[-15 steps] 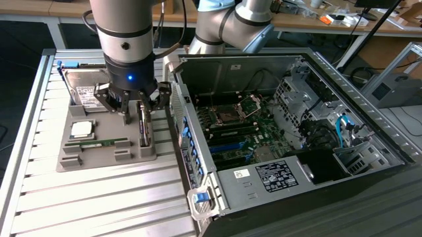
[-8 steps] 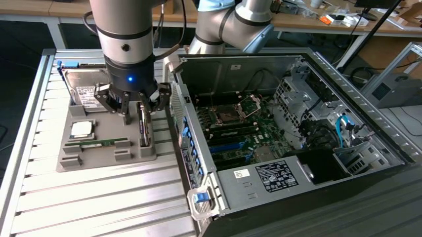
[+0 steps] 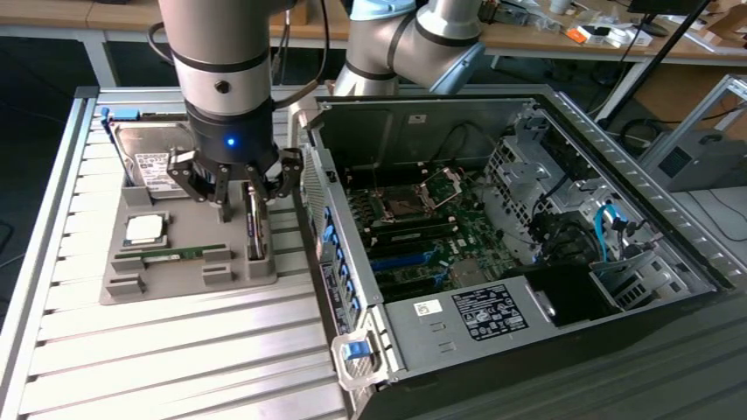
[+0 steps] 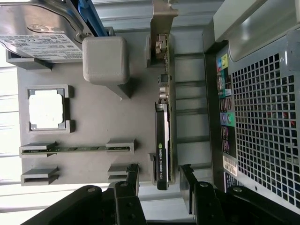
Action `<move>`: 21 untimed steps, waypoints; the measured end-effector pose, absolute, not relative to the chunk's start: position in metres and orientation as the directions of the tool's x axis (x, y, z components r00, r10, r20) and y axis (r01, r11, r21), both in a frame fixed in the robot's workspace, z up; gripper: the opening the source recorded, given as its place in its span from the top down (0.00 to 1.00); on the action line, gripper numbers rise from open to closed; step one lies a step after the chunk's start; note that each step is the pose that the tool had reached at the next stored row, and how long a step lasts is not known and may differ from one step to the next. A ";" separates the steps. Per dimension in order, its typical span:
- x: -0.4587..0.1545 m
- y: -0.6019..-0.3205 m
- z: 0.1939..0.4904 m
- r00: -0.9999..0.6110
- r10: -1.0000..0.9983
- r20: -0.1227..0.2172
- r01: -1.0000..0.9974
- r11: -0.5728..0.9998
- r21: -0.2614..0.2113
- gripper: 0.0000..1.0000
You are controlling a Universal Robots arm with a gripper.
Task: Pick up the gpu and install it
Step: 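Pick up the gpu and move the gpu toward the slot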
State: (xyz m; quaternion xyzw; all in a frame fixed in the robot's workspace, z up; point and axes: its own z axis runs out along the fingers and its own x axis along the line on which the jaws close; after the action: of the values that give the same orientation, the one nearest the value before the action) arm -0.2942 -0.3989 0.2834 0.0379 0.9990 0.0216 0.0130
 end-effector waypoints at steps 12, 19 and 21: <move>-0.294 -0.399 0.280 -0.997 0.076 -0.024 0.075 0.996 0.044 0.52; -0.294 -0.399 0.278 -0.997 0.076 -0.024 0.075 0.996 0.044 0.52; -0.294 -0.399 0.277 -0.997 0.076 -0.024 0.075 0.996 0.044 0.52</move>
State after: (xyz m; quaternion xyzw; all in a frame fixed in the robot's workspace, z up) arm -0.2942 -0.3989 0.2773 0.0378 0.9990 0.0216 0.0131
